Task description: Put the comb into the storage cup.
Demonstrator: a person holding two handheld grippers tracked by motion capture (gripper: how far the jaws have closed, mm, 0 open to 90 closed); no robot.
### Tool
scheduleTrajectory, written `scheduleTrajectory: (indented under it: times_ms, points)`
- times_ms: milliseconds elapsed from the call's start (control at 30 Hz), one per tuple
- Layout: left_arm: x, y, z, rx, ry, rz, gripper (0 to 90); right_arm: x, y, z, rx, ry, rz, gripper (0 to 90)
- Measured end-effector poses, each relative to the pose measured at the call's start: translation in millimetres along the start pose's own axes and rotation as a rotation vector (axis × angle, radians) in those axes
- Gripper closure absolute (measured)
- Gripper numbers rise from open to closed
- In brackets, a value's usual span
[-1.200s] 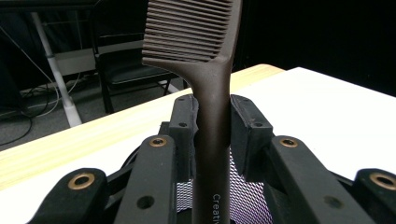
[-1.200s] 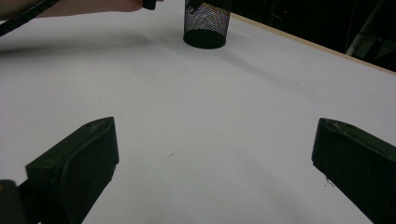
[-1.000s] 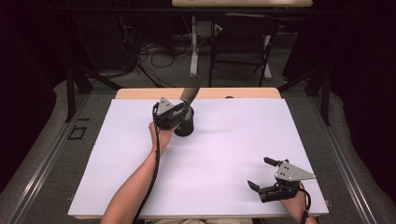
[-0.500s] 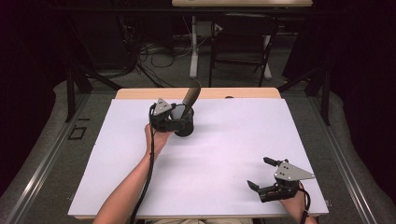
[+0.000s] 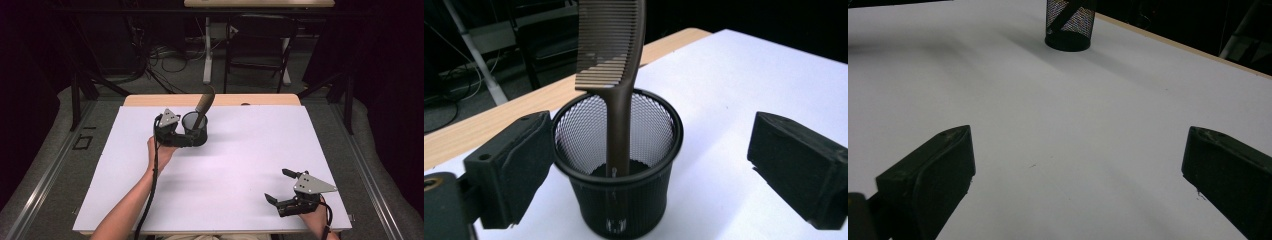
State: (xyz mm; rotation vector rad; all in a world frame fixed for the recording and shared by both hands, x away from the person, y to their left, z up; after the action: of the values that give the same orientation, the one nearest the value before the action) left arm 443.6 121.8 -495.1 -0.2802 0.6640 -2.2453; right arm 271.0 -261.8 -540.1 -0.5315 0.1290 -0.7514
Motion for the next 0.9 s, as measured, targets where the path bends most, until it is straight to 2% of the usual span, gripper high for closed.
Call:
scheduleTrajectory:
  times_ms: [467, 900]
  points:
    - [4.5, -24.1, -17.2, -0.084, 0.005, 0.005, 0.3, 0.0, 0.1, -0.1, 0.001, 0.002, 0.001, 0.1]
    - [8.0, -46.2, -43.8, -0.125, -0.003, 0.012, 0.2, 0.0, 0.1, 0.0, 0.0, 0.003, 0.0, 0.1]
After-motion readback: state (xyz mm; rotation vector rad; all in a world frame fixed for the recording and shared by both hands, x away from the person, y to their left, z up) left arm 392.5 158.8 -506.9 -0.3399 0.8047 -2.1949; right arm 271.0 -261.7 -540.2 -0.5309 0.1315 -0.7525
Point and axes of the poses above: each handheld gripper's, and its own axes: y roughly forward along the jaws, z roughly out of its top, x roughly to its right, the point moved 2 cm from there along y, roughly forward along the jaws, and after that the axes turned 8 degrees about -x, right-handed, at the moved point
